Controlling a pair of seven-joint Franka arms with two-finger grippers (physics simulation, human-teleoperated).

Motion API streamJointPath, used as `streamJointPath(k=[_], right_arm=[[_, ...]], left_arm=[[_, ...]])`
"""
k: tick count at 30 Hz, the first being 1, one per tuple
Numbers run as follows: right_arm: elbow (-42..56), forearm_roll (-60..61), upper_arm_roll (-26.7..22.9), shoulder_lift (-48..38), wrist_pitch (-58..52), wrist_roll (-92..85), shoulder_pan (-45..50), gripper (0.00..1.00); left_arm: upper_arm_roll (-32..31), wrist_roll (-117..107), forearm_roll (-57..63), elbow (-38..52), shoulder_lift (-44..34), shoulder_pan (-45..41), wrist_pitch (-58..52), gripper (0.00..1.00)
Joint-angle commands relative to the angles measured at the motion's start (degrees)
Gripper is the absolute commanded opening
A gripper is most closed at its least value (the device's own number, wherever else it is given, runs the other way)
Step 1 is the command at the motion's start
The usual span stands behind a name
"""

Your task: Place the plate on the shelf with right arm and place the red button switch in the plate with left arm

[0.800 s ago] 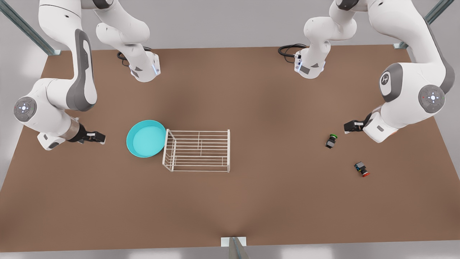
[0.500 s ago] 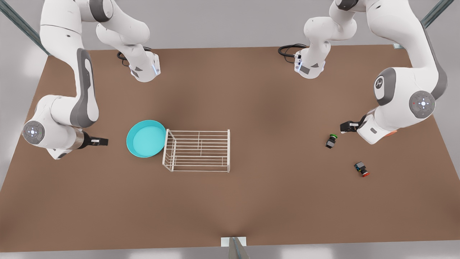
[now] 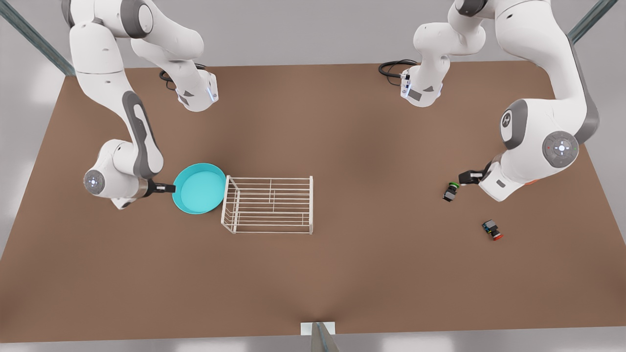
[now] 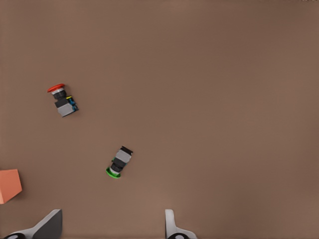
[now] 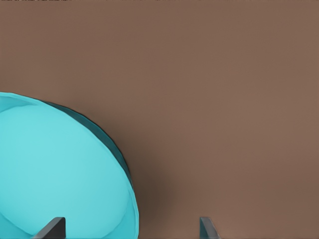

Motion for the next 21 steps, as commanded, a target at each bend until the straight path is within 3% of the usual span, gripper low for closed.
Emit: streamJointPath(k=[1,8,16,21], right_arm=[[-0.73,0.45,0.0,-0.17,10.0,-10.43,0.01,1.0],[-3.72,0.54,1.5,0.35,18.26,-16.5,-0.07,1.0],[-4.77,11.26,2.82,2.37,15.01,-24.58,-2.53,1.0],[-4.6,16.98,2.99,2.64,7.63,-27.13,-2.53,0.92]], left_arm=[[0.05,-3.16,0.14,0.0,0.03,0.07,0.85,1.0],[0.13,-3.08,0.31,-0.44,-0.05,0.16,1.03,1.0],[0.22,-3.08,0.31,-0.52,-0.05,0.42,1.03,1.0],[0.22,-3.08,0.31,-0.61,-0.05,0.51,1.03,1.0]])
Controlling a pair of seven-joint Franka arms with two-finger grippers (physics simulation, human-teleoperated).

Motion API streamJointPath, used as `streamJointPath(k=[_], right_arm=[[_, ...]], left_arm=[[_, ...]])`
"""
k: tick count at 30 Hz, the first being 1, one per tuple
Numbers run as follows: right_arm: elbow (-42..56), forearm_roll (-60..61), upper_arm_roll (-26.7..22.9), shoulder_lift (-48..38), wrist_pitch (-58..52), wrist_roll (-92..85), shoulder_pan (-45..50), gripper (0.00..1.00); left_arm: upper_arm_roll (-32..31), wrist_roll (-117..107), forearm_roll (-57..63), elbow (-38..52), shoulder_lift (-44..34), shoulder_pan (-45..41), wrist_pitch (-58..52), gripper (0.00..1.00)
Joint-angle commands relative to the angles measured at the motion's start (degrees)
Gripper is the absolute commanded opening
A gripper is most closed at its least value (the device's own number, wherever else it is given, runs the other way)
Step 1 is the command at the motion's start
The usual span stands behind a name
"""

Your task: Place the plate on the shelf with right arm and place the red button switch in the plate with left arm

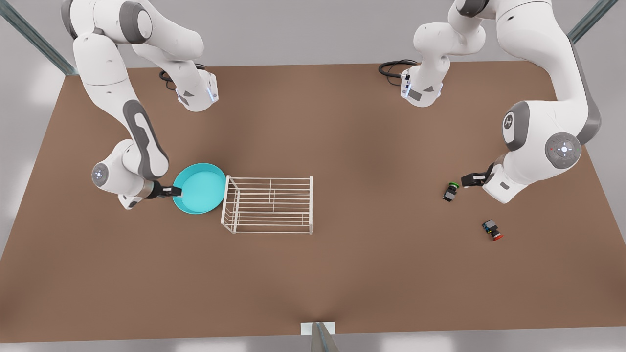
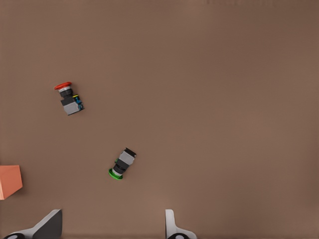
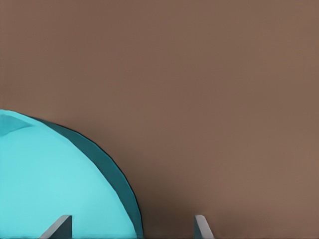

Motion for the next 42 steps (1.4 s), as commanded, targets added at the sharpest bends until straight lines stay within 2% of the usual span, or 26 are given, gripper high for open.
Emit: streamJointPath(k=[1,6,15,18,27,31,36,42], right_arm=[[0.15,3.25,0.11,-0.06,-4.18,-13.01,-0.01,0.89],[0.15,3.16,0.28,-0.06,-4.27,-13.98,0.08,0.67],[1.02,2.72,-0.16,0.82,-3.39,-18.37,-0.1,0.67],[1.82,2.72,-0.68,1.7,-3.22,-19.25,-0.1,0.63],[1.82,2.63,-1.21,1.61,-3.57,-21.63,-0.1,0.33],[1.82,2.63,-1.21,1.08,-4.09,-21.71,-0.1,0.28],[1.82,2.63,-1.39,0.29,-4.8,-23.56,-0.18,0.18],[2.78,2.55,-1.83,-2.17,-10.33,-25.49,-1.85,0.15]], left_arm=[[0.0,-0.97,0.05,0.02,-0.06,0.08,0.01,1.0],[0.0,-0.97,0.75,0.02,-0.06,0.17,0.01,1.0],[0.0,-0.97,0.75,0.02,-0.06,0.87,0.19,1.0],[0.0,-0.97,0.75,0.02,0.03,0.87,0.19,1.0],[0.0,-0.97,0.75,0.02,0.03,0.96,0.19,1.0],[0.0,-0.97,0.75,0.02,0.03,0.96,0.19,1.0],[0.0,-0.97,0.75,-0.07,0.03,0.96,0.19,1.0],[0.0,-0.97,0.75,-0.07,0.03,0.96,0.19,1.0]])
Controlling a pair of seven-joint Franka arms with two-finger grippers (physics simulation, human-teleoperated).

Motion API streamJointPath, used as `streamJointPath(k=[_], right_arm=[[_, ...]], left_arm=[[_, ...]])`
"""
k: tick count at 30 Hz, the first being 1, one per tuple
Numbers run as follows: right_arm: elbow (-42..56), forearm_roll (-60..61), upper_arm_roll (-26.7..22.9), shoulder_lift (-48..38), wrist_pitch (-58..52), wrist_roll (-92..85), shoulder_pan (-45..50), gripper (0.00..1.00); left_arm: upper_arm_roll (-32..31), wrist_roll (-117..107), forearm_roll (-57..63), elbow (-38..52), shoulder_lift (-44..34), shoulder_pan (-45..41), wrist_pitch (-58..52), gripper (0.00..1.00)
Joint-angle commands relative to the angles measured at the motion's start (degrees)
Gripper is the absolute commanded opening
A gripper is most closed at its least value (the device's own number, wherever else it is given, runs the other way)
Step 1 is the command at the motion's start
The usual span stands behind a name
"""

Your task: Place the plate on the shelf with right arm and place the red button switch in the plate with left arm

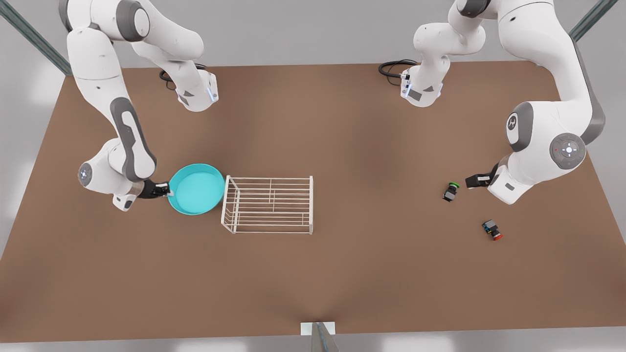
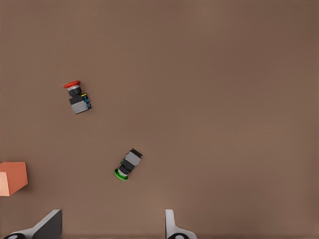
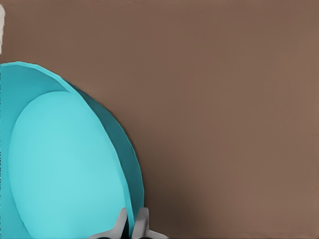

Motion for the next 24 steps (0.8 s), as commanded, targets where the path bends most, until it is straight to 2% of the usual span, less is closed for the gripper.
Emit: streamJointPath(k=[1,9,15,24], right_arm=[[0.84,-0.35,-0.09,-1.04,-5.2,-5.36,-0.35,0.15],[6.99,-0.35,-2.02,-6.49,-20.24,-6.33,-0.35,0.15],[14.64,-0.44,-2.02,-7.2,-29.29,-5.54,-0.26,0.15],[21.14,-0.35,-1.5,-6.76,-36.23,5.09,4.04,0.15]], left_arm=[[0.07,-0.12,0.04,0.02,-0.06,0.01,-0.03,1.0],[-0.02,-0.12,0.04,-0.07,-0.06,0.01,-0.03,1.0],[-0.02,-0.12,0.04,-0.25,-0.06,0.01,0.06,1.0],[0.07,-0.12,0.04,-0.25,-0.06,0.01,-0.03,1.0]])
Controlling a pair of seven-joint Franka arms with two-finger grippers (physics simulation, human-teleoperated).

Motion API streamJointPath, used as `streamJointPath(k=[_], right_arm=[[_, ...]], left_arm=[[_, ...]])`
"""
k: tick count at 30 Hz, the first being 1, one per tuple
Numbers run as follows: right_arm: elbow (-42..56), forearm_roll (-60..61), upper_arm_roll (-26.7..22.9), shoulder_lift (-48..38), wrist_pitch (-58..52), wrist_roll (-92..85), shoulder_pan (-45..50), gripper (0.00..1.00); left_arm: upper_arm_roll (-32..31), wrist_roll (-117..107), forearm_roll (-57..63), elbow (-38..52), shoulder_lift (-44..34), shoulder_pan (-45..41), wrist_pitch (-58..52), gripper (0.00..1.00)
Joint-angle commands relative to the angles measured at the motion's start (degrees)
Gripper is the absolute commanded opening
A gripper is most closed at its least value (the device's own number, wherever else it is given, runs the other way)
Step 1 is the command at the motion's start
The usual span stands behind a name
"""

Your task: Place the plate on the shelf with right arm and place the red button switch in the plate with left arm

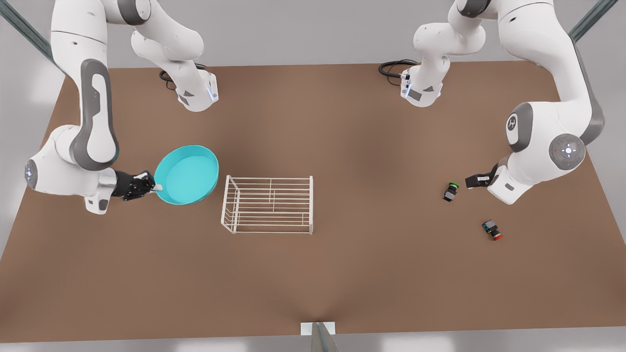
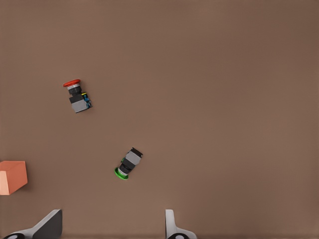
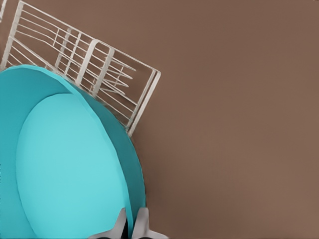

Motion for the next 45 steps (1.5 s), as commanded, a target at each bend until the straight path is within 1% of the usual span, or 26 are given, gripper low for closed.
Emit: streamJointPath(k=[1,3,12,18,23,30,31,32,33,34,35,36,37,39,40,41,42,43,44,45], right_arm=[[1.81,-0.22,-0.01,0.06,-5.97,9.27,1.15,0.15],[2.69,-0.22,-0.01,0.15,-6.24,12.17,2.99,0.15],[7.88,2.77,-0.1,5.68,-4.65,23.16,10.99,0.16],[11.31,7.87,-0.18,10.08,1.41,27.99,16.0,0.16],[11.39,11.12,-0.27,12.89,6.86,28.69,19.08,0.16],[11.31,11.47,-0.27,14.91,10.29,29.4,20.22,0.17],[11.22,11.47,-0.36,15.26,10.46,29.4,20.75,0.17],[11.22,11.47,-0.54,15.35,10.46,29.4,20.92,0.17],[11.22,11.47,-0.54,15.44,10.46,29.4,20.92,0.18],[11.13,11.38,-0.54,15.44,11.25,29.31,20.92,0.19],[11.13,11.29,-0.54,15.44,11.25,29.31,20.92,0.2],[11.13,11.38,-0.54,15.44,11.25,29.4,20.92,0.38],[11.13,11.38,-0.71,15.44,11.43,29.57,20.92,0.61],[11.13,11.38,-1.15,15.35,11.61,31.85,20.84,0.97],[11.22,11.38,-1.15,14.74,10.82,32.12,20.84,1.0],[11.22,11.29,-2.2,11.76,8.98,32.65,20.84,1.0],[13.49,9.63,-2.64,9.47,3.36,37.47,20.92,1.0],[18.07,4.62,-2.47,8.5,-2.27,43.01,20.84,1.0],[20.36,3.65,-2.64,7.88,-6.67,45.74,20.57,1.0],[20.45,3.38,-5.37,6.65,-9.13,45.48,20.22,1.0]], left_arm=[[0.03,-0.05,0.04,0.03,-0.06,0.08,0.04,1.0],[-0.06,-0.05,0.04,-0.06,-0.06,-0.01,-0.05,1.0],[0.11,-0.05,0.04,-0.06,-0.06,0.08,0.04,1.0],[0.11,-0.05,0.04,-0.06,-0.06,0.08,-0.05,1.0],[0.11,-0.05,0.04,-0.15,-0.06,0.08,-0.05,1.0],[0.2,-0.67,0.13,-0.68,-0.06,0.08,-0.05,1.0],[0.11,-4.18,0.56,-0.68,0.64,0.08,1.62,1.0],[0.11,-7.61,4.52,-0.68,1.61,0.08,2.06,1.0],[0.47,-7.26,4.26,-0.85,1.52,1.31,0.83,1.0],[0.47,-7.0,4.0,-1.64,3.1,2.89,1.97,1.0],[0.47,-7.0,3.82,-1.64,5.91,4.73,5.75,1.0],[0.47,-6.39,-0.21,-2.17,9.08,9.04,9.53,1.0],[0.47,-6.03,-2.77,-4.28,10.83,10.01,15.32,1.0],[0.47,-6.12,-3.3,-4.11,14.61,11.33,21.91,1.0],[0.47,-6.12,-3.47,-3.67,16.19,12.21,24.03,1.0],[0.38,-6.38,-4.44,-3.66,18.04,11.86,27.63,1.0],[0.29,-6.03,-3.74,-2.44,19.01,11.68,28.25,1.0],[0.38,-5.86,-3.3,-0.5,21.12,11.77,29.83,1.0],[0.38,-5.86,-1.54,-0.59,22.79,11.86,32.47,1.0],[0.38,-5.77,-0.4,-0.59,24.64,12.65,35.2,1.0]])
